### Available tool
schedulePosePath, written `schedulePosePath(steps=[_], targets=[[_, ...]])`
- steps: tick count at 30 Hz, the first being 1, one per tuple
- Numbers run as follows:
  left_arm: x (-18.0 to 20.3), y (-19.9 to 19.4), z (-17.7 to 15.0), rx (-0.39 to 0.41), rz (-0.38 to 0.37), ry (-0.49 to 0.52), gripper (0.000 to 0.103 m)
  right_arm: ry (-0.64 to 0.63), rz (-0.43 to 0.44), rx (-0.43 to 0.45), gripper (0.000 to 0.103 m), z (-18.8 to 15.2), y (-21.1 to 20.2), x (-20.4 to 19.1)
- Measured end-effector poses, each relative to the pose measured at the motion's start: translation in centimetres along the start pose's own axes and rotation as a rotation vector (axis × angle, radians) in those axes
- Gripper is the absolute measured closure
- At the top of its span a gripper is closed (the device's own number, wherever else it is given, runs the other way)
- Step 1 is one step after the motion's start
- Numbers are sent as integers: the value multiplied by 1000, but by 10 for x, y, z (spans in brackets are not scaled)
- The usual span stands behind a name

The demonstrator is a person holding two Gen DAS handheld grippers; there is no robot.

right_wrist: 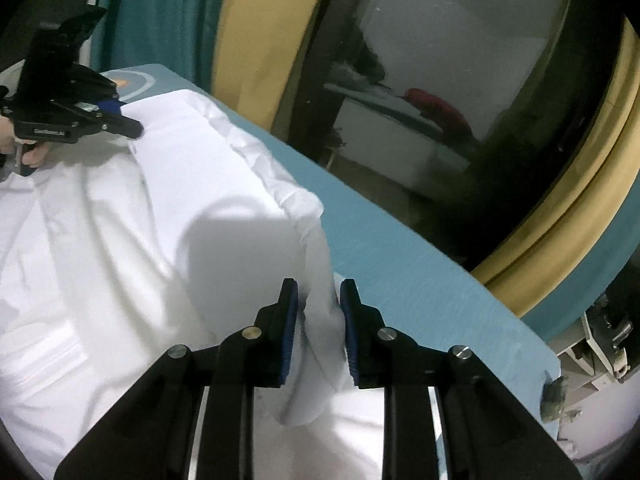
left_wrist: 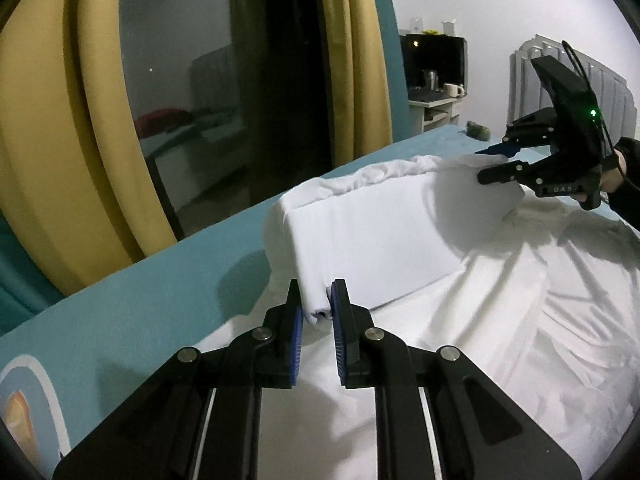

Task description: Fold large clothes

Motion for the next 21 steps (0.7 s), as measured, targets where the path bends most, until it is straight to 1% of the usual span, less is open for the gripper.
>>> schedulePosePath(steps=[4, 8, 12, 14, 16, 17, 18, 20, 21], targets=[[6, -12, -9, -11, -21, -3, 89, 15, 58, 18, 81, -3, -11, -11], [11, -23, -22, -37, -39, -18, 89, -32, 63, 16, 81, -7, -18, -31], [18, -35, -35, -76, -26, -13, 89, -77, 80, -21, 81, -19, -21, -50], [21, -42, -41, -93, -30, -16, 83, -90, 82, -37, 81, -25, -24, -59], [23, -49, -49, -114, -16, -24, 72, -90, 79, -53, 80, -29, -29, -65], [24, -53, -52, -120, -14, -29, 69, -92, 78, -59, 74, -30, -29, -66], [23, -57, -54, -122, -17, -35, 66, -95, 81, -69, 71, -33, -31, -70], [23, -69, -59, -116, -25, -59, 64, -93, 86, -83, 59, -34, -35, -74], [23, -73, -60, -113, -30, -71, 60, -86, 84, -89, 57, -34, -37, -74]])
Point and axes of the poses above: each gripper's, at about its wrist camera, not at the fingertips, and y roughly the way its jaws point, x to its right, z to its top, the point moved 3 cm from there along y, roughly the way its jaws point, and after that the axes turned 2 degrees about -z, right-handed, at the moved point
